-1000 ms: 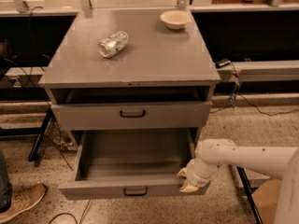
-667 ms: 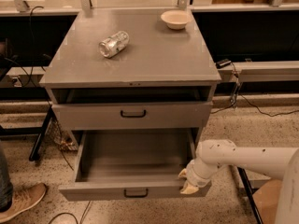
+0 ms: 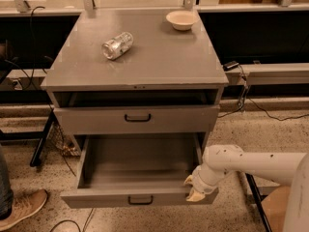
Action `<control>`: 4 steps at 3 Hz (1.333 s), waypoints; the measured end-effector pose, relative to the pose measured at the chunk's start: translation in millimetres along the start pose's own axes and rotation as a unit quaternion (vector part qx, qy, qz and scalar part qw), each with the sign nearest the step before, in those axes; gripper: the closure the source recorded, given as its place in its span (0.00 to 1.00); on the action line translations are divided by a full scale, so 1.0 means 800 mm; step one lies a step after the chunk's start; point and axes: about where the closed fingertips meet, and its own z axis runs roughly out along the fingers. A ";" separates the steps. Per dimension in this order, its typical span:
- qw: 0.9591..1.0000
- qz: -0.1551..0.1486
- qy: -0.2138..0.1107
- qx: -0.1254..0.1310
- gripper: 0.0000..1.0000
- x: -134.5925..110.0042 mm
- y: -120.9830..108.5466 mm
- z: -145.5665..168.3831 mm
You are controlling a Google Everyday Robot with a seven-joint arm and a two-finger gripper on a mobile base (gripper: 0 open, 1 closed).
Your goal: Open middle drawer
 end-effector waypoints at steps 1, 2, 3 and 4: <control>1.000 0.000 0.000 -0.002 0.26 0.000 0.002 0.003; 1.000 0.000 0.000 -0.003 0.03 0.000 0.002 0.003; 1.000 -0.005 0.016 0.020 0.00 -0.005 0.005 -0.033; 0.996 -0.004 0.050 0.077 0.00 -0.006 0.016 -0.105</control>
Offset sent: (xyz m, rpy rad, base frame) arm -0.0011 0.0006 -0.0012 0.0005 0.0028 0.0012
